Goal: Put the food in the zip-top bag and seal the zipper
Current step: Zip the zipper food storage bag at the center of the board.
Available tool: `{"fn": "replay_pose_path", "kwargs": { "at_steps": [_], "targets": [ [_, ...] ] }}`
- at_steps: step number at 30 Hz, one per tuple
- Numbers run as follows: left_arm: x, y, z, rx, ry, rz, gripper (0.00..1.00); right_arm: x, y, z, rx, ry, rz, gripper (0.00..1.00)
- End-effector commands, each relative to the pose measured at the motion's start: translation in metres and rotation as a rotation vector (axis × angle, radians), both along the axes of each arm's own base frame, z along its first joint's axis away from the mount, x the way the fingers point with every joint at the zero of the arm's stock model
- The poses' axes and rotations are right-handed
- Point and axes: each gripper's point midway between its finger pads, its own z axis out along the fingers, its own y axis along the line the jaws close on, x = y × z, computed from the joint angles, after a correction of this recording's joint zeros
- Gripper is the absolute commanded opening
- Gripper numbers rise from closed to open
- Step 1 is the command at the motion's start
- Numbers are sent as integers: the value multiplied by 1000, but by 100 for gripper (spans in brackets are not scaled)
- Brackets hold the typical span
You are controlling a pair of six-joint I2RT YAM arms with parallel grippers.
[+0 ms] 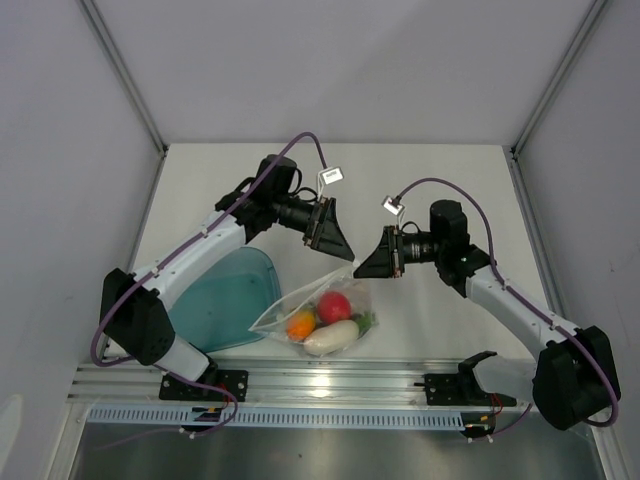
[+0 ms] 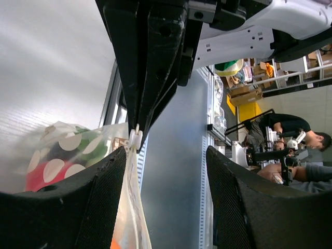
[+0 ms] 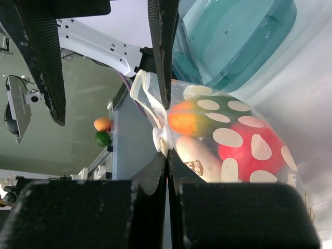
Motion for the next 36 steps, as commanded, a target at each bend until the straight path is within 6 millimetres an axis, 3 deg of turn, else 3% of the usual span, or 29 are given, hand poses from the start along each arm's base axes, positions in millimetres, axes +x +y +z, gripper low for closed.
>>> {"fn": "replay_pose_path", "kwargs": {
  "at_steps": [1, 17, 30, 36],
  "targets": [
    [5, -5, 20, -66, -31, -11, 65, -4, 0, 14, 30, -36, -5, 0],
    [0, -15, -5, 6, -33, -9, 64, -6, 3, 16, 62, 35, 14, 0],
    [-8, -18, -13, 12, -18, -31, 41, -5, 4, 12, 50, 57, 5, 0],
    [-13, -18, -14, 7, -10, -41, 36, -4, 4, 14, 49, 56, -4, 0]
  ]
}}
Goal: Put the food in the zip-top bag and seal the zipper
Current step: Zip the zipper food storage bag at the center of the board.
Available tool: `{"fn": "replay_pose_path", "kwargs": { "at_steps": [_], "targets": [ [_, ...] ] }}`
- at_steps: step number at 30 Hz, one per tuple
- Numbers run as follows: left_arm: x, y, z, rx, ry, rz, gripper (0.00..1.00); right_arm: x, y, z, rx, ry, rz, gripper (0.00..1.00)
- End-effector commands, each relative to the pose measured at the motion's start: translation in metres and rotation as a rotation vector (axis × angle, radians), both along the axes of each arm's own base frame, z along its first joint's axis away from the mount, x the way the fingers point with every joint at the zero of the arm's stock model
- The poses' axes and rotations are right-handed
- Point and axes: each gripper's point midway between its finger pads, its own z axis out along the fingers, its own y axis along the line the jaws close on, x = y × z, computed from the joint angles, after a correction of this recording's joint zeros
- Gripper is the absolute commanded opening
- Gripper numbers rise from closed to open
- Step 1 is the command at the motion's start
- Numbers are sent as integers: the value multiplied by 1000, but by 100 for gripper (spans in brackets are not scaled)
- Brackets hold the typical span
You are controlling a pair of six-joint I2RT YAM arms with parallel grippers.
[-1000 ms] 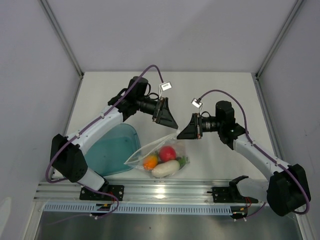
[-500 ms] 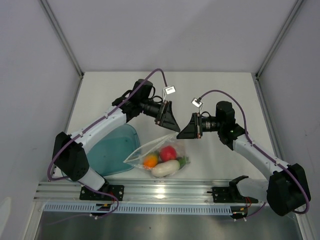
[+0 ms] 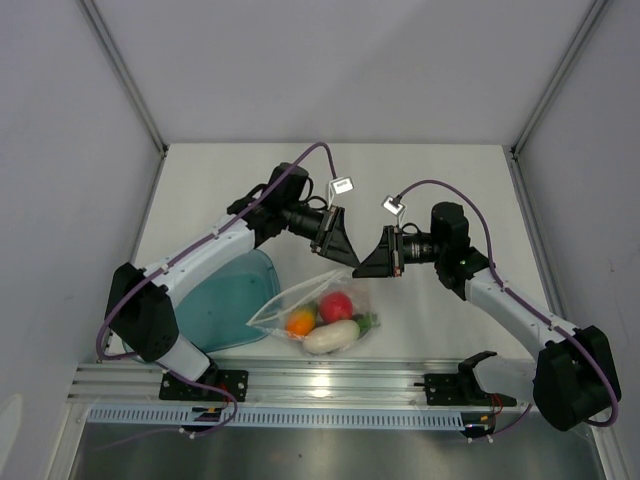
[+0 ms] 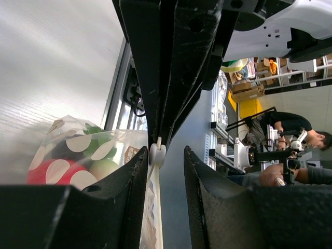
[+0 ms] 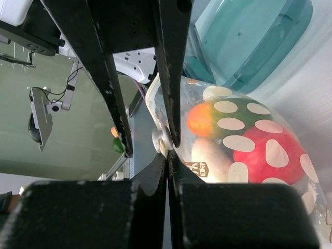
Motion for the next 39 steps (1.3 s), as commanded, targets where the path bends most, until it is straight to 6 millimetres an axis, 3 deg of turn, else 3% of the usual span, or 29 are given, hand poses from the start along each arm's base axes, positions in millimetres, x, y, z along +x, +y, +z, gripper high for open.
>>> {"fn": "replay_pose_path", "kwargs": {
  "at_steps": [1, 7, 10, 12, 13, 24, 32, 39],
  "targets": [
    [-8, -2, 1, -23, -21, -33, 36, 0, 2, 5, 12, -22, 3, 0],
    [-10, -1, -3, -17, -19, -35, 30, 0, 2, 4, 10, -20, -2, 0],
    [-11, 1, -3, -14, -23, -30, 19, 0, 3, 4, 9, -19, -9, 0],
    [-11, 2, -6, -5, -18, -20, 1, 0, 3, 4, 4, -19, -13, 0],
    [-10, 2, -8, 6, -12, -11, 0, 2, 4, 2, -3, -32, -23, 0],
    [-12, 4, -8, 16, 0, -9, 1, 13, 1, -4, -38, -100, -155, 0],
    [-19, 8, -6, 16, 14, -23, 1, 21, -2, -20, -46, -34, -242, 0],
    [-27, 17, -11, 46, 8, -23, 1, 30, -9, -19, -34, -31, -304, 0]
  ]
}}
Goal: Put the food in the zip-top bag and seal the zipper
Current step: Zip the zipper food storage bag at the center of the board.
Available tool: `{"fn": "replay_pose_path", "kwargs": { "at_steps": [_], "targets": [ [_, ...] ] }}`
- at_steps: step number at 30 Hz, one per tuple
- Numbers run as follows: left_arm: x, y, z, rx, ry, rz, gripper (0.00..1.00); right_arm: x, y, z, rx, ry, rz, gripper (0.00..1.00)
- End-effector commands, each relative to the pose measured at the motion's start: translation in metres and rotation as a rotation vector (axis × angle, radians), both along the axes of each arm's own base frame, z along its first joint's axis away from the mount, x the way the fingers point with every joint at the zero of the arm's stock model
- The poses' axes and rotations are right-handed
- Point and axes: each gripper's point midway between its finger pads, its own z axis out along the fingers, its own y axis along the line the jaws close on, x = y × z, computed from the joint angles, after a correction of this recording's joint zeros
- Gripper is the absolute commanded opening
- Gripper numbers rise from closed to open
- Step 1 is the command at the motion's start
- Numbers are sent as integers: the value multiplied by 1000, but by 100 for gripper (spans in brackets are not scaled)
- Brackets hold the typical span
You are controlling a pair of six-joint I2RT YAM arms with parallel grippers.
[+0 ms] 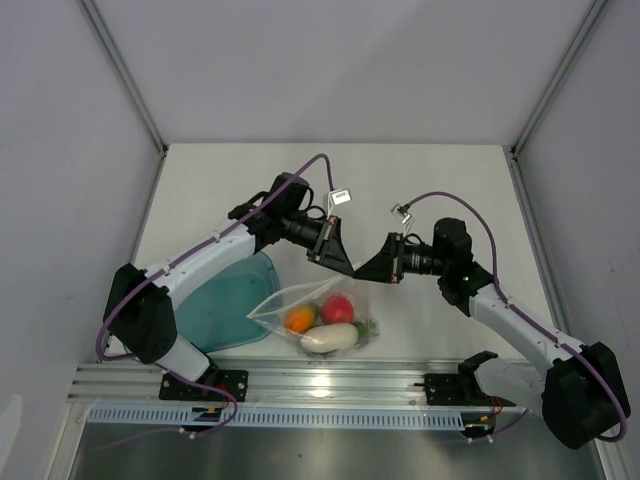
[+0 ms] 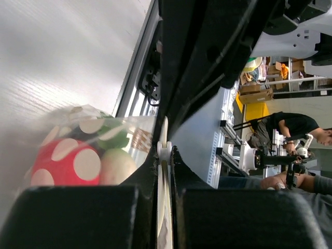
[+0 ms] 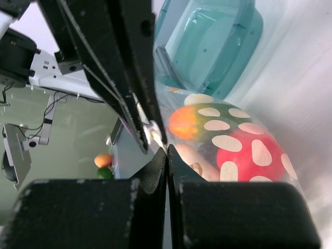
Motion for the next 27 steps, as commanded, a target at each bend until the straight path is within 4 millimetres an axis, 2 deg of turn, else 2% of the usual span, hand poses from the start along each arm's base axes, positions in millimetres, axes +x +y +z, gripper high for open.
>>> {"fn": "replay_pose_path", "kwargs": {
  "at_steps": [1, 10, 27],
  "targets": [
    [-24, 12, 16, -36, -10, -57, 0, 22, -9, 2, 0, -38, -118, 0],
    [-30, 21, 7, 1, -19, -45, 1, 26, -22, 2, 7, -30, -149, 0],
    [-27, 41, -7, 107, -53, 23, 1, 25, -23, 8, 12, -42, -125, 0]
  ]
}}
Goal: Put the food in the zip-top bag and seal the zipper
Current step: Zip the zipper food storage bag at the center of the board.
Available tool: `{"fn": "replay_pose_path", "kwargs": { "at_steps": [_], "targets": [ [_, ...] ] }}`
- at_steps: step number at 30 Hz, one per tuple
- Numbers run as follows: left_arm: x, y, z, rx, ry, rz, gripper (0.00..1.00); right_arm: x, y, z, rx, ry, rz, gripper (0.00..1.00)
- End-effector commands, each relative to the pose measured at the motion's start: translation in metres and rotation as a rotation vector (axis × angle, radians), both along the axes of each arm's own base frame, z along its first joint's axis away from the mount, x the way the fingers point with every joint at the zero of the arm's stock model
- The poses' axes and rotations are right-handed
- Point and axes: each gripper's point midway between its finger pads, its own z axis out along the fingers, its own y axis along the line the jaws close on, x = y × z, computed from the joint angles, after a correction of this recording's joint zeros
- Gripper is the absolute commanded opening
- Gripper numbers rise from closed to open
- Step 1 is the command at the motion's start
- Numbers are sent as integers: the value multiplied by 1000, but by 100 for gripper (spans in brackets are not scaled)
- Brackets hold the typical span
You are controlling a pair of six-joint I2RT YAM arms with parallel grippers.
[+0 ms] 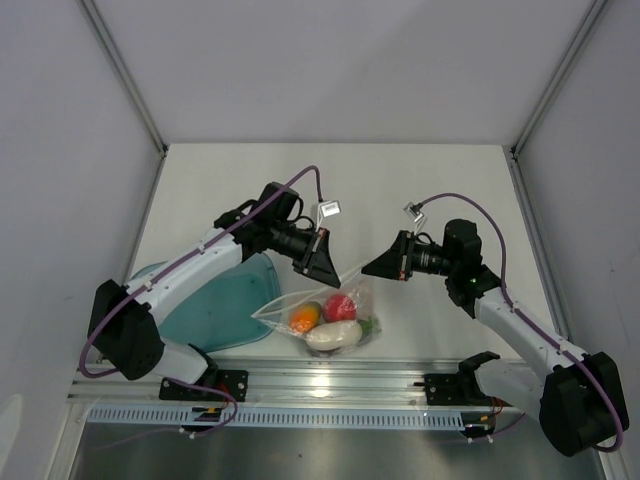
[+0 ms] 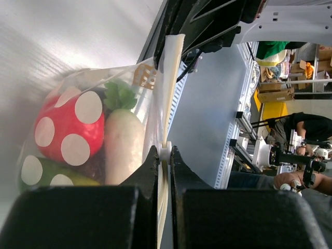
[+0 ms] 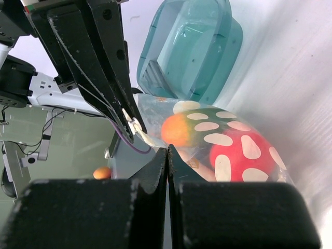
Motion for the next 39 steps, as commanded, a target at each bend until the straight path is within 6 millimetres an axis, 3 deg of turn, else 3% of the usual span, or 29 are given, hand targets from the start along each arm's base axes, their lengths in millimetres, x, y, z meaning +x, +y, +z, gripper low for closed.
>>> {"fn": "replay_pose_path", "kwargs": {
  "at_steps": [1, 14, 36, 39],
  "targets": [
    [-6, 12, 5, 16, -26, 5, 0, 10, -2, 12, 10, -64, -25, 0],
    [-14, 30, -14, 93, -24, 77, 1, 16, -5, 1, -21, -27, -64, 0],
    [-24, 56, -8, 170, -102, 122, 1, 18, -11, 1, -21, -28, -82, 0],
    [-27, 56, -5, 156, -107, 117, 1, 9, -5, 7, -6, -45, 2, 0]
  ]
}}
